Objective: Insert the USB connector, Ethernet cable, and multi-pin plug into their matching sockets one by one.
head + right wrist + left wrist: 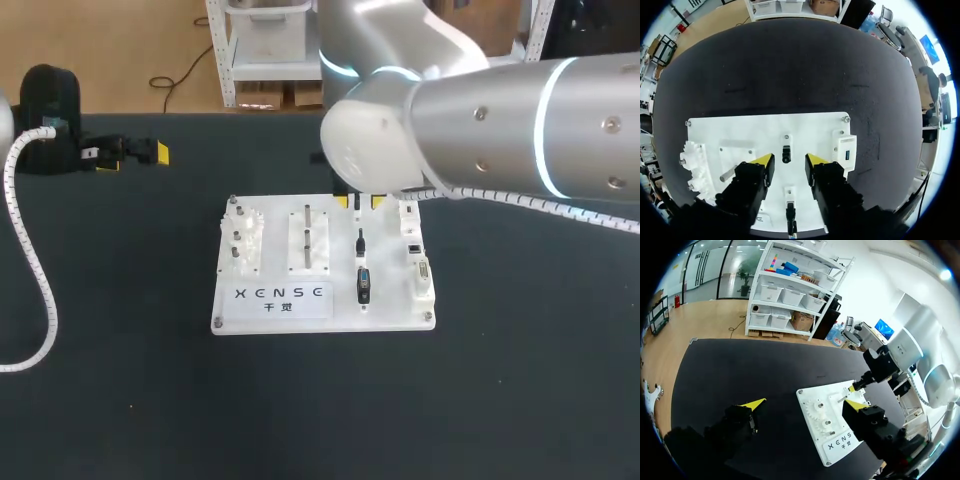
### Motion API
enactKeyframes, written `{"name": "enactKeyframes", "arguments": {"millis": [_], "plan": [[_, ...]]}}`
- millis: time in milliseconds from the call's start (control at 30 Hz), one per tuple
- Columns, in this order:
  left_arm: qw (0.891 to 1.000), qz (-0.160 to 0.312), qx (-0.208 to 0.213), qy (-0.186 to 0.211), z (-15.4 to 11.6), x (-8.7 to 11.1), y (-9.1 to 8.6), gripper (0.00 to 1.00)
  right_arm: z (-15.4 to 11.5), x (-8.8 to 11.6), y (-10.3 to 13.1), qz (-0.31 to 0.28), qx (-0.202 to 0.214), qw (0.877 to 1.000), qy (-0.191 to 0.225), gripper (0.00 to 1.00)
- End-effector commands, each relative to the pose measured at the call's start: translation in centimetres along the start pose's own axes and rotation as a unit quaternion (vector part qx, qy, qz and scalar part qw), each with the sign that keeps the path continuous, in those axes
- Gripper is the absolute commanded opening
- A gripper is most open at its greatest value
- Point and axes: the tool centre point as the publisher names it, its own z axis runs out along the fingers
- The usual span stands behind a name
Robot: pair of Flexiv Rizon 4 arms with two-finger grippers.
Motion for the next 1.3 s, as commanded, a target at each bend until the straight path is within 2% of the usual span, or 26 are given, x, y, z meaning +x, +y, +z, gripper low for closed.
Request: {"name": "enactKeyframes", "arguments": {"millis": [33, 667, 800, 1300], "plan": [[1.000, 0.000, 0.000, 0.000, 0.00, 0.00, 0.00, 1.00, 0.10, -0.47, 0.11, 0.003, 0.003, 1.000, 0.004, 0.33], [1.000, 0.000, 0.000, 0.000, 0.00, 0.00, 0.00, 1.00, 0.39, -1.02, 0.48, 0.010, 0.004, 1.000, 0.010, 0.15], [1.000, 0.000, 0.000, 0.000, 0.00, 0.00, 0.00, 1.00, 0.38, -0.85, 0.61, 0.005, 0.004, 1.000, 0.009, 0.00], [1.000, 0.000, 0.000, 0.000, 0.00, 0.00, 0.00, 1.00, -0.22, -0.66, 0.22, 0.000, 0.014, 1.000, -0.008, 0.00]]}}
